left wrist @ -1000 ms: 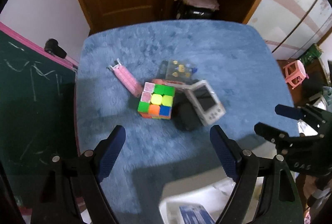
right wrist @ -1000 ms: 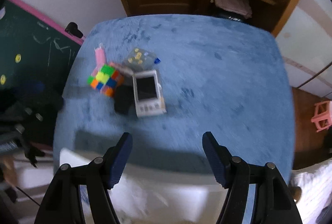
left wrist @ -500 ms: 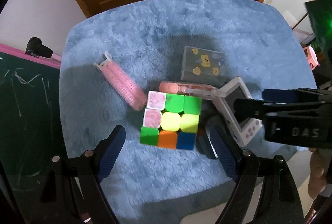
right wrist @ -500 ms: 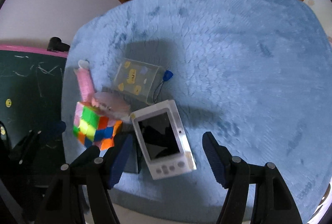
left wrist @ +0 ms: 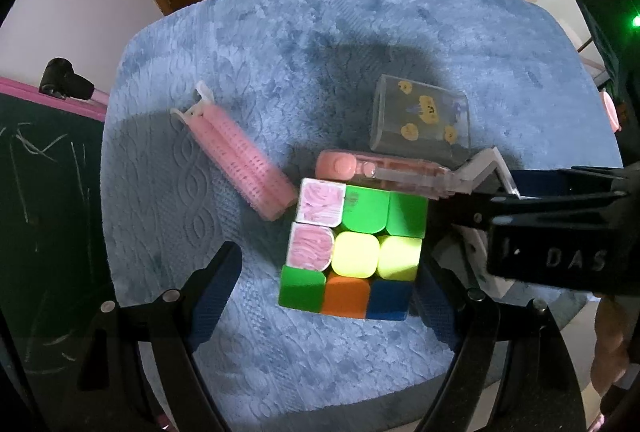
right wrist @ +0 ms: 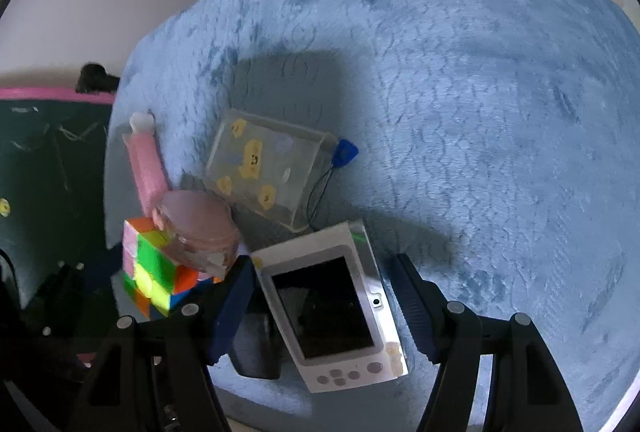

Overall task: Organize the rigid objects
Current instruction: 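Grasp the Rubik's cube with the left tool while the right tool grasps the white cylindrical case, then place the Rubik's cube in the tray with the left tool while the right tool places the white case, then open both tools and move them back toward the pink roller and duck box, then grasp the pink hair roller with the left tool while the right tool grasps the clear duck box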

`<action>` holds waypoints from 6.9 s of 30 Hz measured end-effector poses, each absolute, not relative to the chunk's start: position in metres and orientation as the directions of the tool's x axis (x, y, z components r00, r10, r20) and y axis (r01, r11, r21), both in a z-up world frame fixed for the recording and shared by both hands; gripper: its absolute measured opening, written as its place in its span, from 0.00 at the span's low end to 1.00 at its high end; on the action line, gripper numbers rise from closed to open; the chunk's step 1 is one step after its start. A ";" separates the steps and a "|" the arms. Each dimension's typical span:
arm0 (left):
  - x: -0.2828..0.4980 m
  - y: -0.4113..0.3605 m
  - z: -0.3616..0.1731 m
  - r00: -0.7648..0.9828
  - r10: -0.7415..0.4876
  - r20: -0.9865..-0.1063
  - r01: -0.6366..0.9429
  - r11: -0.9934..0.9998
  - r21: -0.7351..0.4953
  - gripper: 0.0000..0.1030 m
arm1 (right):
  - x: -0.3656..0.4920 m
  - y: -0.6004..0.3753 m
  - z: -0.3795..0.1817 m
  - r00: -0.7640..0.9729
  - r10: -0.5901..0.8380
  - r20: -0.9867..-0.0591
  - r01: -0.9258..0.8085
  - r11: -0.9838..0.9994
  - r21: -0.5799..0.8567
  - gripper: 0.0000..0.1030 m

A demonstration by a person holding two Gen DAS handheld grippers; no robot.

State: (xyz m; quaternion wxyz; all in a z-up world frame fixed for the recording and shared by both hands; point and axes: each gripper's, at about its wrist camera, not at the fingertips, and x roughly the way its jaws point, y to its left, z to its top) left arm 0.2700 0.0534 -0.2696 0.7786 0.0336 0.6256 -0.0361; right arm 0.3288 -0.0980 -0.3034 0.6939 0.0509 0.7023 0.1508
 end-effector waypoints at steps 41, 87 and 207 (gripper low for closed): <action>0.191 0.006 -0.155 0.438 -0.059 -0.897 0.153 0.988 0.009 0.58 | 0.263 -0.169 -0.191 0.209 0.329 -0.921 -0.111 0.944 0.312 0.58; 0.004 -0.039 -0.242 0.086 0.009 -0.996 0.314 0.949 0.036 0.58 | 0.042 -0.217 -0.218 -0.031 0.298 -0.954 -0.289 0.911 0.294 0.59; 0.291 0.081 -0.241 0.452 0.119 -0.884 -0.185 0.982 0.038 0.27 | 0.354 -0.106 -0.268 0.105 0.254 -0.962 0.202 0.941 0.270 0.62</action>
